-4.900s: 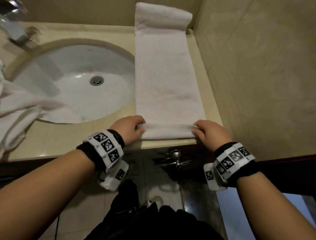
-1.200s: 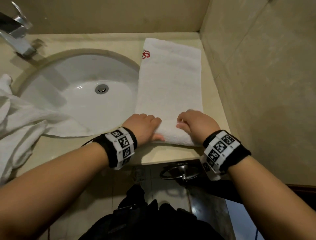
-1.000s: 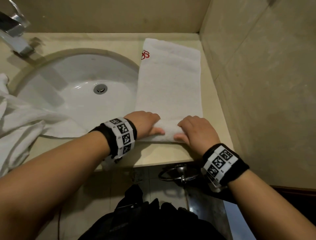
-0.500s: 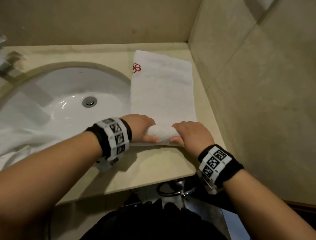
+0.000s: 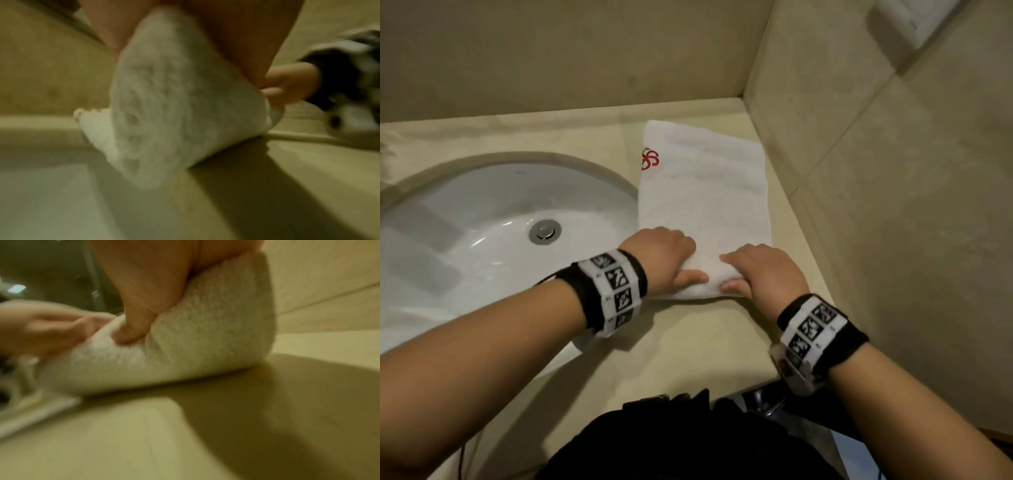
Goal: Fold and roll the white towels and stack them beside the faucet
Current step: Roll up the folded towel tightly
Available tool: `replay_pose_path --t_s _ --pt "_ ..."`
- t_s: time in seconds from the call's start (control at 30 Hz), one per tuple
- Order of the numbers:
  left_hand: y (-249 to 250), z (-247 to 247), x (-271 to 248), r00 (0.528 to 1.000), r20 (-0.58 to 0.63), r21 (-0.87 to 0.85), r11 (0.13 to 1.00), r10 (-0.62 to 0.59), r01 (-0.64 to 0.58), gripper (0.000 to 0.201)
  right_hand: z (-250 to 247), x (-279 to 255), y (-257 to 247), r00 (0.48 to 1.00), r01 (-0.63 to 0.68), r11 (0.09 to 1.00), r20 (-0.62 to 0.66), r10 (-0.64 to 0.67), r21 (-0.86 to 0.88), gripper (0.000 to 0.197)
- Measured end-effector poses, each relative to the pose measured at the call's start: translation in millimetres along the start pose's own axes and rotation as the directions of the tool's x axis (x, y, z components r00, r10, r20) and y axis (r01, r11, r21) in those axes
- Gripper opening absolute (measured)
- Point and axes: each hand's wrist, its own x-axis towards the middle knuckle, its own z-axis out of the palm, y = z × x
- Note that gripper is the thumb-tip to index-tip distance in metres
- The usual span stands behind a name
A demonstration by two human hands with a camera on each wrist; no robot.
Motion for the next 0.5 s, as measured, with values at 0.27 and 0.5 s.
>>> replay_pose_path --t_s 0.27,0.5 --pt "-16 -16 17 0.997 0.075 -0.119 0.993 0.008 0.001 0.054 -19 39 14 0.986 -0.103 0.992 0.126 0.112 -0.073 0.048" --pt "-21 -24 34 1.0 0.001 0.036 0.999 0.004 -0.004 0.072 -14 51 18 0.967 -0.191 0.981 0.171 0.191 -0.02 0.045"
